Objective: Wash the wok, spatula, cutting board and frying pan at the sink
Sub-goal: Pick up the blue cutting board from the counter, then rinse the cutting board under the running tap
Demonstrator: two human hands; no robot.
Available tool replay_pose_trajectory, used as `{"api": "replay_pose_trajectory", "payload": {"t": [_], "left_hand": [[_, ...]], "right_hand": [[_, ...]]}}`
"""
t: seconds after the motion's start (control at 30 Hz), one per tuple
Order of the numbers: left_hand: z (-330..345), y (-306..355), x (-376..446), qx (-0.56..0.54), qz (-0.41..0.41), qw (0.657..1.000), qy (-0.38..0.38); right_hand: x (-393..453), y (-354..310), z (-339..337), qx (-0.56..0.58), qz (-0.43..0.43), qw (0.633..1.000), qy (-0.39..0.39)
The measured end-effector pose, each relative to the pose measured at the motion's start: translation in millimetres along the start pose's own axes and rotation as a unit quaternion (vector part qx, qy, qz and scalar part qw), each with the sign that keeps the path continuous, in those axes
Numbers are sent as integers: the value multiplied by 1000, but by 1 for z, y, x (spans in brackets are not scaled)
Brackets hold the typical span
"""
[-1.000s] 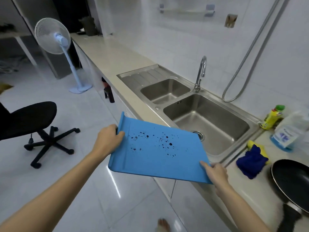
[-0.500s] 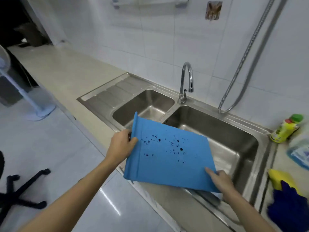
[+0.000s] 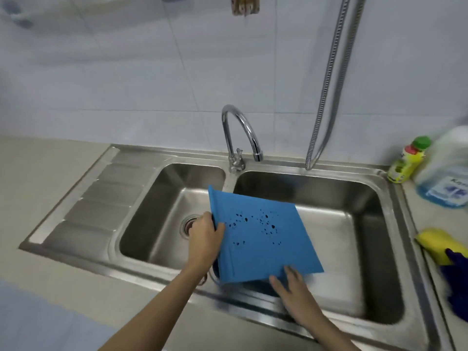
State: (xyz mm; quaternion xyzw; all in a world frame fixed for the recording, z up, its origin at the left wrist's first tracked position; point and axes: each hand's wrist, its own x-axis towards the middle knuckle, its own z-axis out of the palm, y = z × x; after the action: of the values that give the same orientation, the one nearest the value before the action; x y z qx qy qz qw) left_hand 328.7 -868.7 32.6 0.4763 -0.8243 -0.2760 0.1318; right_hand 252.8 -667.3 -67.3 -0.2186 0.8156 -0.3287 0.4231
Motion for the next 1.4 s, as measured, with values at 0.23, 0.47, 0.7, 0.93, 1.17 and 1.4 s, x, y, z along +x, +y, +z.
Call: {"api": "replay_pose_trajectory", "payload": {"t": [0.23,0.47,0.7,0.93,1.17,1.4], "left_hand": [[17,-27,45,23,63,996,-54],[35,-54,84,-12,115,989,-92],[39,-74,112,-30,113,988,-105],[38,-86,135,-17,152,976,-157],[42,-100,168,82,487,859,-133],[42,-103,173,126,501,846,-131]], "right_hand": [[13,-34,46,57,87,992,73],[37,-65,79,58,114,989,77],[63,-75,103,21,128,989,77],[85,-86,112,-13,127,976,174],[172,-189,31,32,-64,940,333],[237,-253,-10,17,-113,932,345]]}}
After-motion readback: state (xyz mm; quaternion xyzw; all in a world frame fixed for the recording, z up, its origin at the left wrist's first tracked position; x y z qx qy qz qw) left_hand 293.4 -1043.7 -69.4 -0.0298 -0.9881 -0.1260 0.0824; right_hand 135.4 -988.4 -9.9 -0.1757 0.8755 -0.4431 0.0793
